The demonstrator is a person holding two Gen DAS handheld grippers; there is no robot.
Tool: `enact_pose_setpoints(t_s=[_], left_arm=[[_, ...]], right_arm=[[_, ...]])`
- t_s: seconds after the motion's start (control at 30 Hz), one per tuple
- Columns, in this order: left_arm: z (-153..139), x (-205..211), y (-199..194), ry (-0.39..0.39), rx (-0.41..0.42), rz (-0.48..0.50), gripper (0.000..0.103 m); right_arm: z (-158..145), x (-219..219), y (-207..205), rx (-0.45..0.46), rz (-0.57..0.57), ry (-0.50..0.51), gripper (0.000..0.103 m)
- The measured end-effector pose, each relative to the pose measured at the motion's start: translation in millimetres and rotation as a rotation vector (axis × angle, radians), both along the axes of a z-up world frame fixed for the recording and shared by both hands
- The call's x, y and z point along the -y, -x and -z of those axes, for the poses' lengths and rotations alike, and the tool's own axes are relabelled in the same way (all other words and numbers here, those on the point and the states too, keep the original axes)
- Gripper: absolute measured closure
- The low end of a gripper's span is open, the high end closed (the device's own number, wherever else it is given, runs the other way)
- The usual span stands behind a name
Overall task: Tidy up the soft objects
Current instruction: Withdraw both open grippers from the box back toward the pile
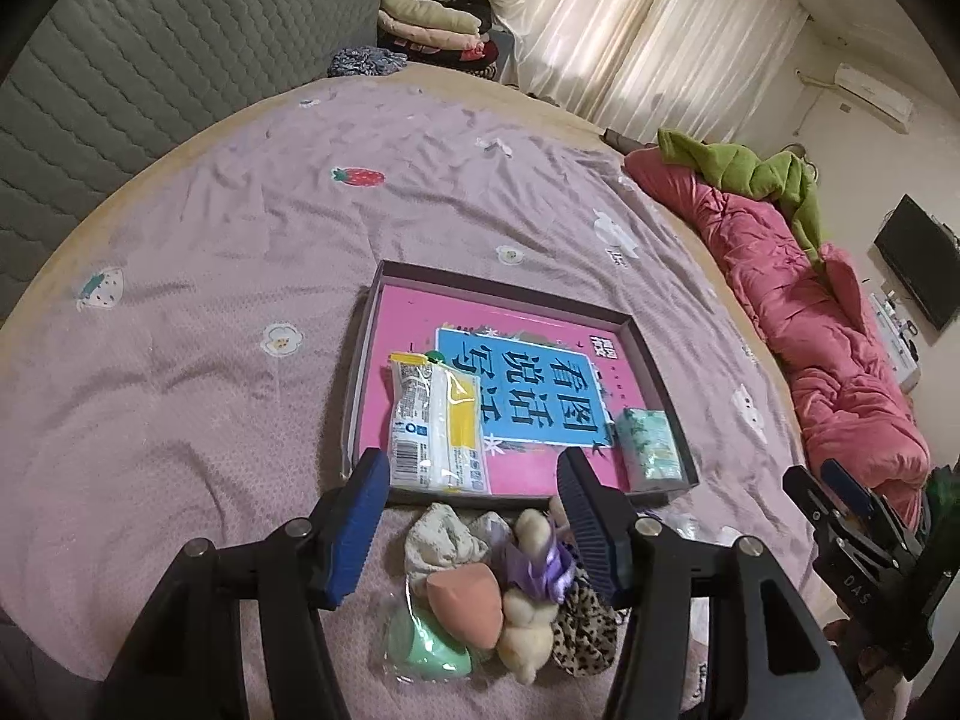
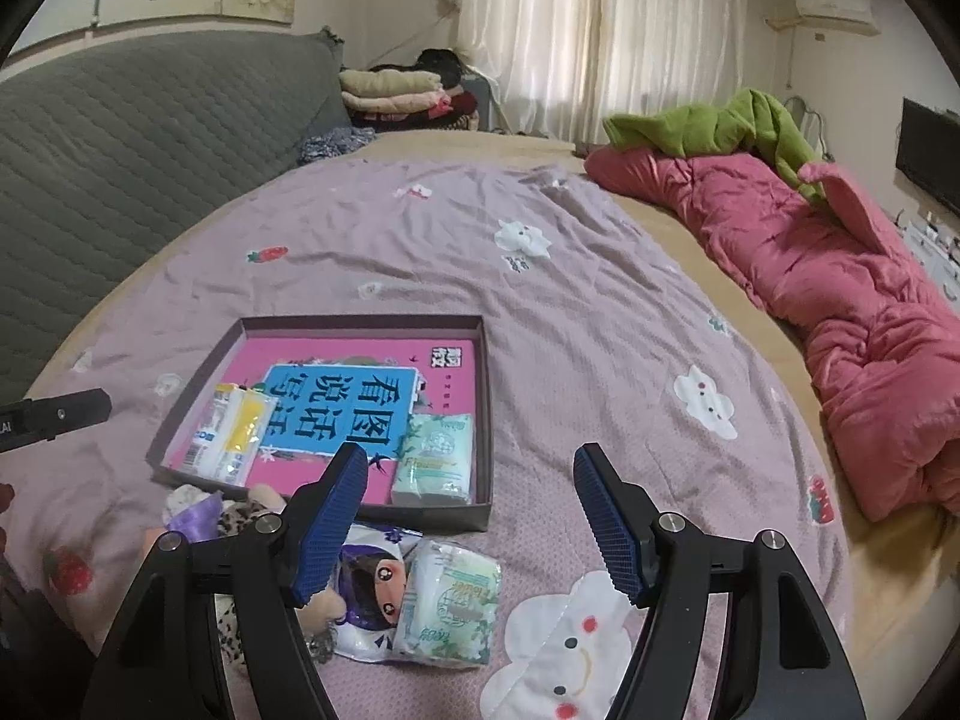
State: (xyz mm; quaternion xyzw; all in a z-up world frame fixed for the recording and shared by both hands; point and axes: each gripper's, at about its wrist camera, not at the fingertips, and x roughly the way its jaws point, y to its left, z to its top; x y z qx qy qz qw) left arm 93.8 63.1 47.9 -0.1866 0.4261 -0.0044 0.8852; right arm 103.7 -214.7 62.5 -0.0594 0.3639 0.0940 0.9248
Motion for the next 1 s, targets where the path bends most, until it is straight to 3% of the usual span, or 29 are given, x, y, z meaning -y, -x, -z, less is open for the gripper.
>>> enact_pose_setpoints(t_s=[0.43,1.0], left_arm=[[-4,1,15,0.018,0.000,0.009,0.045],[14,3,28,0.018,-0.046,0.029,0.045]], right_arm=[[-13,3,14,0.026,-0.007,-0.014,0.030],[14,14,37,-0.033,-0.006,-0.046,0.030]])
